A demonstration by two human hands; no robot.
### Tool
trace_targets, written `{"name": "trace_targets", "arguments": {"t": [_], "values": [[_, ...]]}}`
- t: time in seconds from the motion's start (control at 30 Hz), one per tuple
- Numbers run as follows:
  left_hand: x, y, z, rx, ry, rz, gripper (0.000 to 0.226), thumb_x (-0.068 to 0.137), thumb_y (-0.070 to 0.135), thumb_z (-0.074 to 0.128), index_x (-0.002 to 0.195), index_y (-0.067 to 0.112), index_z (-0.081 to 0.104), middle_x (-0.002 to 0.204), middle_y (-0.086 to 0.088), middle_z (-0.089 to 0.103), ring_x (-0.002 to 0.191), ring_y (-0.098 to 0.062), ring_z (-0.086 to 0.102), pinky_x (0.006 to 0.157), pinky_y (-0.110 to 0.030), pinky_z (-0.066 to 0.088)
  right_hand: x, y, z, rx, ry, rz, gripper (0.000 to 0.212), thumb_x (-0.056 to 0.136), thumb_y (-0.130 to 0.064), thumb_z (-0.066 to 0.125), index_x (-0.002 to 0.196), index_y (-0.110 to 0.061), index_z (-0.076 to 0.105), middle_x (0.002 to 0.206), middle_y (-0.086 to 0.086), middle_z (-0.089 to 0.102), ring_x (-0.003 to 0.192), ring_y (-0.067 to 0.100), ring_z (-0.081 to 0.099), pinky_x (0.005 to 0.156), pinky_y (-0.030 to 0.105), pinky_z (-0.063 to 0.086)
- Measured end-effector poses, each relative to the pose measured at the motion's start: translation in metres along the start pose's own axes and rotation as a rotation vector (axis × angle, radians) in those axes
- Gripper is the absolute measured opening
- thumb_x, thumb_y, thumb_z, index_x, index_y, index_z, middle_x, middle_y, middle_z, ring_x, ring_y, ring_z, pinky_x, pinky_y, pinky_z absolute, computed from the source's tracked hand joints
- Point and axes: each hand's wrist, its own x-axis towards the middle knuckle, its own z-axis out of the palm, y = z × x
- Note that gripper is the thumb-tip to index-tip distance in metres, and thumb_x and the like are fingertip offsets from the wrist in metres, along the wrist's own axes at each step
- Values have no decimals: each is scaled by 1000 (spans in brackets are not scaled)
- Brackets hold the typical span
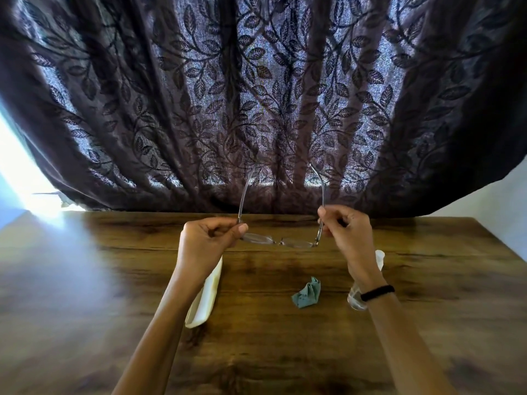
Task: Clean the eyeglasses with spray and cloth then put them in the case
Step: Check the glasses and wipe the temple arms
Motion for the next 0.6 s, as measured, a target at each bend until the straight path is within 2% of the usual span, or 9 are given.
{"name": "trace_targets", "arguments": {"t": [0.07, 0.13, 0.2, 0.3, 0.33, 0.4, 0.43, 0.5, 0.6], "values": [[0, -1, -1, -41, 36, -17, 10, 72, 9, 74, 80, 15, 71, 67, 2, 71, 63, -8, 66, 61, -18, 55, -3, 0, -1, 153, -20, 58, 15, 86, -28, 61, 95, -17, 66, 73, 5, 64, 63, 13, 59, 70, 38, 54], [1, -2, -3, -61, 55, -25, 11, 72, 9, 73, 82, 12, 71, 70, -1, 72, 63, -9, 66, 61, -17, 55, -6, 4, -2, 191, -21, 87, 20, 86, -31, 60, 96, -14, 65, 75, 5, 65, 63, 13, 59, 68, 37, 54], [1, -3, -5, -75, 70, -31, 14, 72, 10, 73, 85, 10, 71, 73, -2, 72, 63, -8, 66, 59, -16, 54, -7, 15, -2, -12, -95, 98, 22, 86, -32, 60, 96, -12, 64, 79, 8, 67, 66, 16, 61, 68, 37, 53], [2, -4, -6, -112, 80, -44, 14, 69, 15, 74, 83, 13, 72, 70, 2, 73, 64, -7, 67, 58, -15, 53, -14, 37, 7, -466, -354, 186, 27, 86, -34, 61, 103, -13, 61, 93, 4, 66, 73, 8, 56, 59, 17, 43], [2, -4, -7, -124, 80, -47, 16, 67, 17, 74, 83, 14, 72, 71, 3, 73, 64, -7, 67, 58, -15, 53, -19, 45, 11, -558, -412, 238, 32, 86, -36, 61, 108, -13, 59, 93, 2, 64, 74, 7, 54, 59, 15, 40], [1, -4, -7, -133, 75, -47, 19, 65, 21, 73, 83, 14, 72, 71, 3, 73, 62, -7, 67, 57, -15, 53, -29, 60, 18, -721, -472, 321, 45, 84, -42, 63, 114, -10, 55, 94, 3, 62, 82, 13, 58, 66, 20, 43], [0, -4, -8, -134, 73, -43, 19, 65, 21, 73, 83, 14, 72, 70, 3, 73, 61, -6, 66, 57, -14, 52, -34, 66, 20, -790, -479, 345, 50, 82, -44, 64, 116, -10, 53, 101, 4, 63, 91, 16, 59, 71, 23, 42], [-1, -4, -8, -144, 75, -46, 20, 66, 19, 73, 85, 11, 72, 69, 3, 73, 61, -5, 66, 56, -13, 51, -42, 76, 24, -845, -440, 354, 49, 78, -44, 68, 113, -13, 54, 110, 3, 62, 97, 17, 59, 72, 23, 40], [0, -4, -10, -165, 85, -63, 19, 68, 16, 73, 85, 9, 72, 69, 3, 73, 63, -5, 67, 57, -14, 52, -48, 80, 26, -780, -382, 312, 25, 78, -37, 70, 89, -21, 56, 96, -1, 65, 79, 9, 55, 67, 23, 45]]}}
